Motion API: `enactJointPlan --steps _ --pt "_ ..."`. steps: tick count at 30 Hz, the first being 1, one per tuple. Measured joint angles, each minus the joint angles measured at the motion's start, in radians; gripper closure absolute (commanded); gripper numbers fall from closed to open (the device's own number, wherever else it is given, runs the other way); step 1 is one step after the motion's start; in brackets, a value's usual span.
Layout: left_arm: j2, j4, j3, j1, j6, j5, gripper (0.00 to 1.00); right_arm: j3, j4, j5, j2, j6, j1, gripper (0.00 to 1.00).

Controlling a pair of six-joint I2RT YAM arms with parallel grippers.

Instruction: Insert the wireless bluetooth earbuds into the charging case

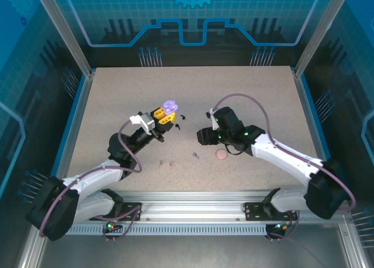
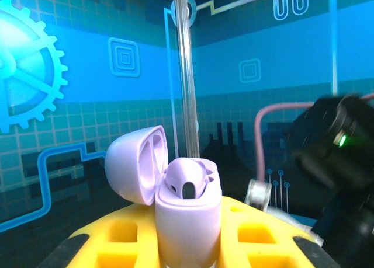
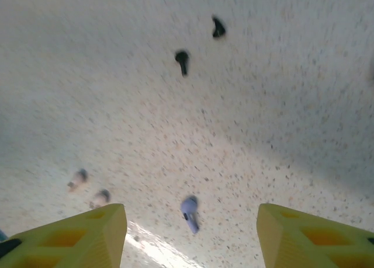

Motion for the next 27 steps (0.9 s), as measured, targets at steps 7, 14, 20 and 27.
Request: enactJointPlan --steps 7,14,20,27 --pt "-0.063 -0.083 -0.012 0.0 0.001 -0.023 1.0 0.063 -0.057 0.005 0.223 -0.05 0.062 0.49" --pt "-0.063 -0.116 -0.012 0.0 0.001 -0.033 1.0 0.201 -0.125 0.056 0.402 -0.105 0.145 0.53" --pt "-0.063 -0.116 -0.013 0.0 0.003 -0.039 1.0 0.235 -0.159 0.096 0.463 -0.117 0.161 0.58" --pt "-0.063 -0.116 -0.012 0.0 0.003 -0.04 1.0 0.237 -0.174 0.103 0.492 -0.117 0.161 0.62"
